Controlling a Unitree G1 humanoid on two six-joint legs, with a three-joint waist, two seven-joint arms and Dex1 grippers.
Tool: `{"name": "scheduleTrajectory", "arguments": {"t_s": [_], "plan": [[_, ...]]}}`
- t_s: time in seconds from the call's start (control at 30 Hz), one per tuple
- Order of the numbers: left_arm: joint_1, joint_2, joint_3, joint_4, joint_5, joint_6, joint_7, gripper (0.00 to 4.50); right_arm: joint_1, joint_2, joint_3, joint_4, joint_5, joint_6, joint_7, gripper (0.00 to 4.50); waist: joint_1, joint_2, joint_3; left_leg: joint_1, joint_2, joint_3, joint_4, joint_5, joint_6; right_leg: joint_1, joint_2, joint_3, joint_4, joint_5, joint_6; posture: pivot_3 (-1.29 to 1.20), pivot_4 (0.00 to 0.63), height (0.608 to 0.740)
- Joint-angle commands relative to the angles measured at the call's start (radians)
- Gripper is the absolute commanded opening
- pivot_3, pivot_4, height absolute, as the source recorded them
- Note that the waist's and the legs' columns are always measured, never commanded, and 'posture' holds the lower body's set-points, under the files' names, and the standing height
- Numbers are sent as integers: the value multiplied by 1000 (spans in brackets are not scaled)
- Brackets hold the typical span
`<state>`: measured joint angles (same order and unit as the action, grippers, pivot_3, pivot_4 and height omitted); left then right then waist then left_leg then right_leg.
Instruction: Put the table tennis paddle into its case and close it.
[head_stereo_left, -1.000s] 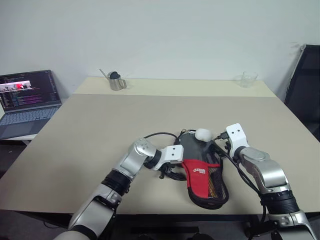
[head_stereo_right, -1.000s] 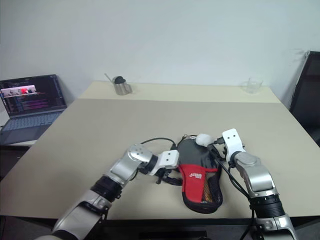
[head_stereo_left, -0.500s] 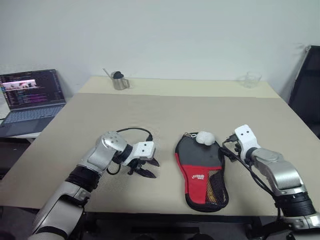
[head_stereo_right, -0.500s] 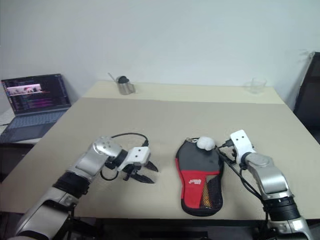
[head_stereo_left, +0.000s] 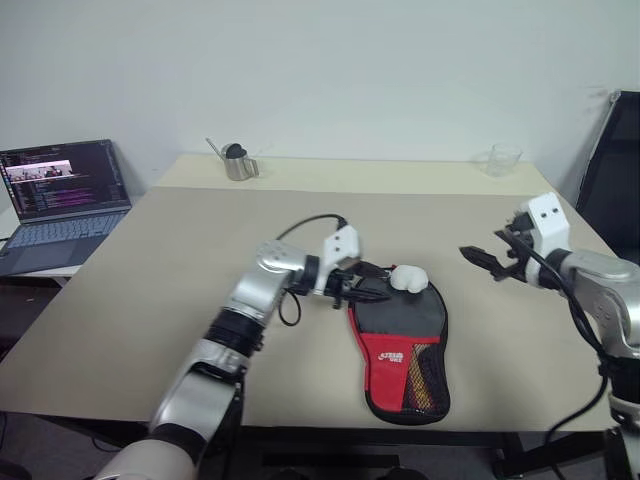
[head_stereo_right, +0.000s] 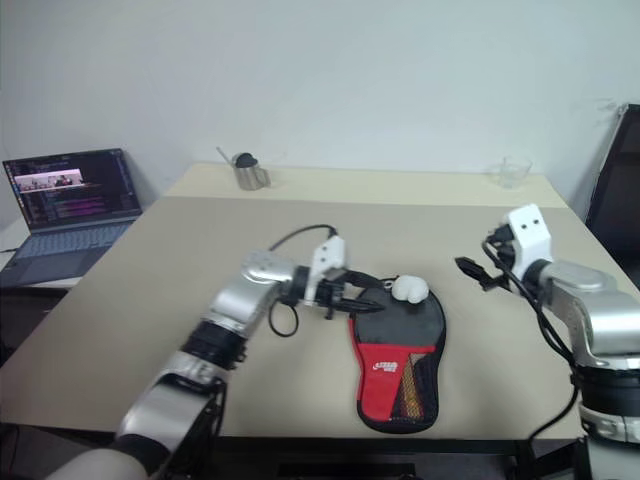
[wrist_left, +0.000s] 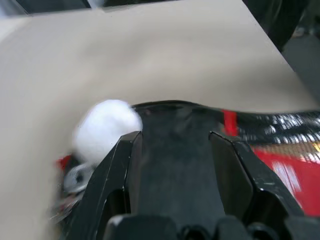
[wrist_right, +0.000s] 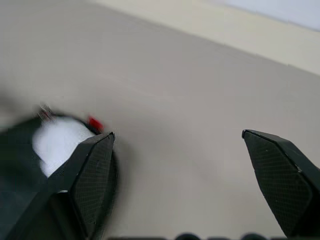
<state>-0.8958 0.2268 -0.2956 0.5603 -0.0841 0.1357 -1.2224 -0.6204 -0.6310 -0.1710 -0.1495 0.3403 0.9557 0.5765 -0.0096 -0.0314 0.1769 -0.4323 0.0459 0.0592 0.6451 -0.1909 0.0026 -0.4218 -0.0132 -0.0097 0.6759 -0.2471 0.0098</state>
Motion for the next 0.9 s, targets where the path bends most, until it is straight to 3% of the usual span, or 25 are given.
{"name": "scheduleTrajectory", "arguments": {"t_s": [0.03,0.37,0.73,0.83,0.9], "plan": [[-32,-28,4,126,49,-47,98,2300,-42,64,33,2,14,2,-38,4500,-3,0,0,0,0,0,0,0,0,0,1,0,0,0,0,0,150,740],[52,-74,-48,195,117,-89,122,2300,-128,220,95,190,-18,-28,-114,4500,-6,0,0,-1,1,0,-1,0,0,-1,-3,0,0,-1,-1,0,150,740],[137,-99,-35,138,122,-61,234,2300,-110,231,163,258,-38,-22,-88,4500,-4,1,-1,0,2,-1,0,0,0,1,-5,-1,0,-1,0,0,150,740],[145,-99,-28,120,108,-21,225,2893,-107,230,170,269,-43,-29,-79,4500,0,1,-1,0,1,0,0,0,0,1,-5,-1,0,-1,1,0,150,740],[150,-96,-24,98,95,-6,208,3566,-109,231,168,271,-41,-30,-75,4500,1,1,-1,0,1,0,0,0,0,1,-5,-1,0,0,1,0,150,740]]}}
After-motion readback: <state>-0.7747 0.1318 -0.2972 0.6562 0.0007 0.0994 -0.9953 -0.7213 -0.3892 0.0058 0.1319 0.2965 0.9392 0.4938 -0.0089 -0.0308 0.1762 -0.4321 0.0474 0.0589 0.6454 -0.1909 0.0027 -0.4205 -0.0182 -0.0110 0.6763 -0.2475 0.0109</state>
